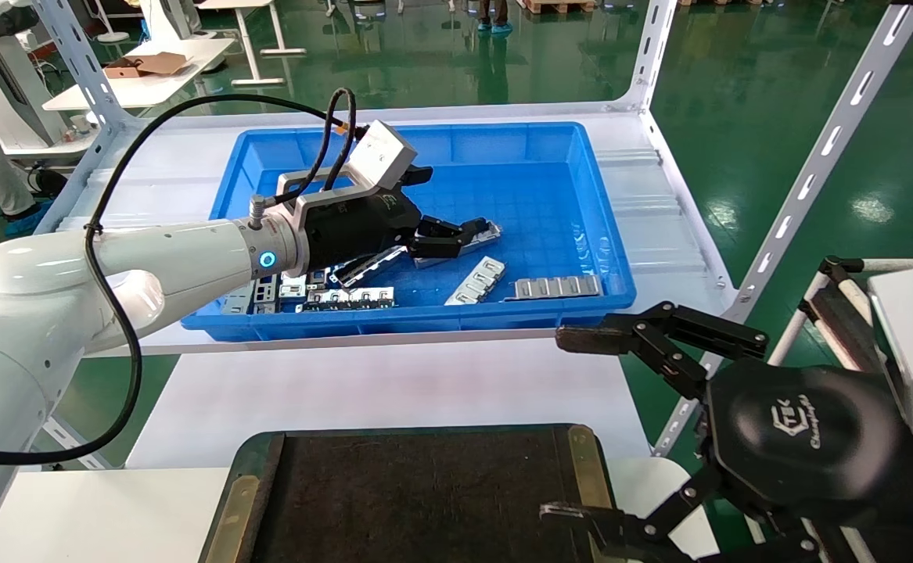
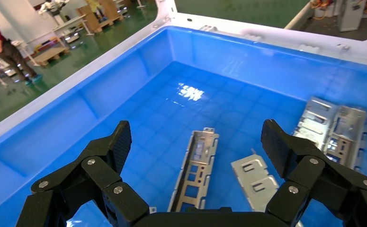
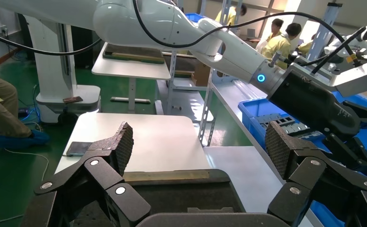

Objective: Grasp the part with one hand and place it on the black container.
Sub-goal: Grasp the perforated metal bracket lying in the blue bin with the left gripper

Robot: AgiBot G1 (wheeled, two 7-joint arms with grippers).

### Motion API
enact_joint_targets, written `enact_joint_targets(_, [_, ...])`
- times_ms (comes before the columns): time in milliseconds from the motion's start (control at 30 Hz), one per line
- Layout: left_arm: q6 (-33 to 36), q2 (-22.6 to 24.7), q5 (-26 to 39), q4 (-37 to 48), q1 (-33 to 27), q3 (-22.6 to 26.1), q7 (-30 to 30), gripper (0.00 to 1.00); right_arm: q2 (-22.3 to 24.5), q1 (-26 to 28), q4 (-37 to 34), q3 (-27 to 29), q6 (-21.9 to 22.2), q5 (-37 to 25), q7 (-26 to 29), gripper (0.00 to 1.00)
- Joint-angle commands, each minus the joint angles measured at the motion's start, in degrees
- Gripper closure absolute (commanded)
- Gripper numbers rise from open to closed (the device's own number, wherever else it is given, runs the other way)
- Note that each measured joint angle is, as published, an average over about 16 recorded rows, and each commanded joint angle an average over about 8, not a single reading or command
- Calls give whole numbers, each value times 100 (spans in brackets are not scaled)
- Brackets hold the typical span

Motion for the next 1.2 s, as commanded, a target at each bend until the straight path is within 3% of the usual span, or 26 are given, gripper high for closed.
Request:
enact_joint_targets(33, [-103, 49, -11, 62, 3, 16, 51, 0, 0, 0, 0, 0, 0, 0, 0, 0])
enact_joint_targets(767, [-1112, 83, -405, -515, 476, 865, -489, 0, 2, 1, 0, -5, 2, 3, -3, 0])
enact_joint_targets(833, [-1184, 82, -467, -555, 497, 950, -530, 1, 2, 1, 0, -5, 2, 4, -3, 10])
enact_joint_targets(867, [-1217, 81, -498, -574, 507, 992, -549, 3, 2, 1, 0, -6, 2, 4, -3, 21])
enact_joint_targets(933, [-1276, 81, -562, -610, 527, 1077, -584, 20, 2, 1, 0, -6, 3, 4, -3, 46])
enact_joint_targets(1033, [-1350, 79, -660, -662, 556, 1204, -631, 58, 3, 2, 0, -7, 3, 5, -3, 83])
enact_joint_targets(1067, [-1371, 79, -692, -678, 565, 1245, -644, 70, 3, 2, 0, -7, 3, 5, -3, 92])
enact_joint_targets(1133, [-1409, 77, -756, -711, 585, 1329, -666, 93, 3, 2, 0, -7, 3, 5, -4, 100])
enact_joint_targets(1200, [-1444, 76, -820, -740, 599, 1408, -685, 100, 3, 2, 0, -8, 3, 5, -4, 100])
